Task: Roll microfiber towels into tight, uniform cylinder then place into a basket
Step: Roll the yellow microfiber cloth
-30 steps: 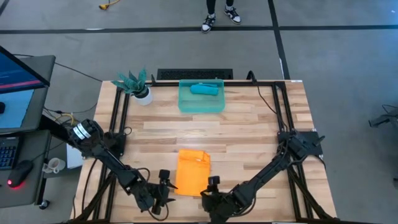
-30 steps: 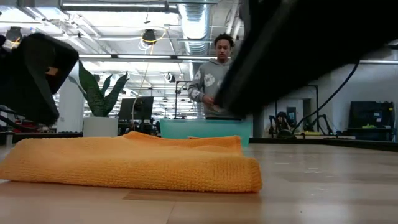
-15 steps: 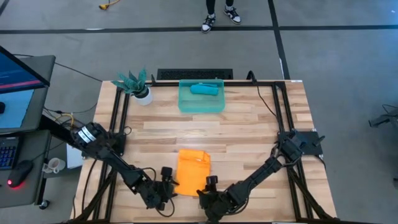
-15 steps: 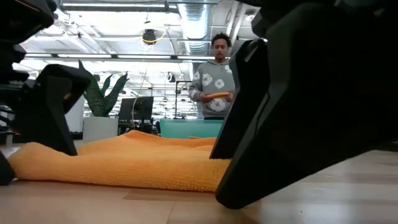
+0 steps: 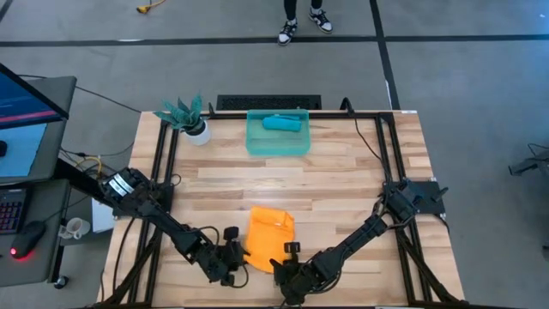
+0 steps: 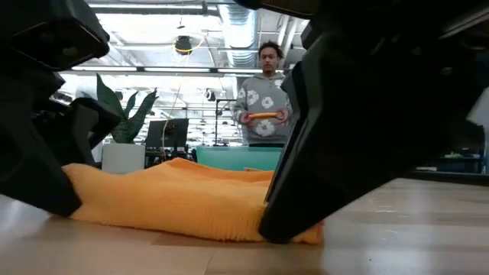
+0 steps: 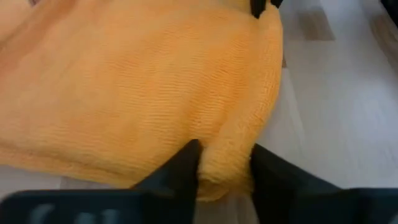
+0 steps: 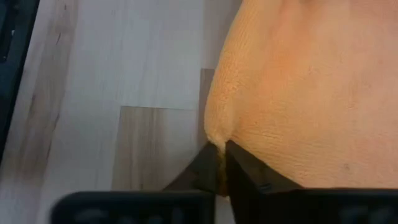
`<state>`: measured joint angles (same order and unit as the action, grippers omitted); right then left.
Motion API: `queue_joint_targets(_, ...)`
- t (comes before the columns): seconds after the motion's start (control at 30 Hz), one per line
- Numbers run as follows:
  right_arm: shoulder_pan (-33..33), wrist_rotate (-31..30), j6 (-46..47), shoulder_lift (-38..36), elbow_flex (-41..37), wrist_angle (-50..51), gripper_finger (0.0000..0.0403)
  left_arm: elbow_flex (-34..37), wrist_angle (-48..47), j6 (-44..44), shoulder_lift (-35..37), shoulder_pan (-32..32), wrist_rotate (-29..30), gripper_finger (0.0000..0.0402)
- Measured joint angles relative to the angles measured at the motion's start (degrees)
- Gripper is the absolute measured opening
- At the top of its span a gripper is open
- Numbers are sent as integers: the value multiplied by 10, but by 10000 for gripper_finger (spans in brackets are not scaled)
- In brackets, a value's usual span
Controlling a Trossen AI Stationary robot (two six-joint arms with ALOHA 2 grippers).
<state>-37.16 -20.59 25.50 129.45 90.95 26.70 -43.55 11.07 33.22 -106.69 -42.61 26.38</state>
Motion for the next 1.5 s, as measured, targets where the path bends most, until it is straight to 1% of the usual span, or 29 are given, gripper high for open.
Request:
queue_joint_targets(0.07,-3,3,0,0,1,-2,20,1,-2,9,13,-6,-8,75)
queue_joint_targets(0.1,-3,2,0,1,3,-2,12,1,-6,12,22,-10,-19,57)
queue_joint_targets(0.17,-7,4,0,3,10,-4,12,3,-11,24,41,-19,-36,22)
queue_joint_targets(0.23,-10,8,0,4,18,0,18,3,-10,41,65,-25,-41,9)
queue_joint_targets(0.43,-26,12,0,5,59,-1,6,3,-3,124,109,-45,-61,23)
queue_joint_targets(0.63,-32,14,7,5,104,18,11,2,-13,235,113,-54,-72,10)
queue_joint_targets(0.73,-21,13,39,4,132,68,5,2,-40,294,113,-53,-68,4)
queue_joint_targets(0.87,7,13,115,3,155,147,11,2,-87,392,114,-48,-48,7)
queue_joint_targets(0.93,26,26,142,3,155,161,10,2,-114,437,114,-46,-32,10)
queue_joint_targets(1.0,43,53,151,2,148,159,5,2,-134,466,114,-43,-20,11)
queue_joint_targets(1.13,65,62,195,3,116,165,6,1,-149,494,114,-33,-13,12)
queue_joint_targets(1.33,92,65,223,2,93,160,3,0,-146,501,114,-25,-15,13)
queue_joint_targets(1.5,113,66,269,2,75,152,5,1,-146,498,114,-20,-12,13)
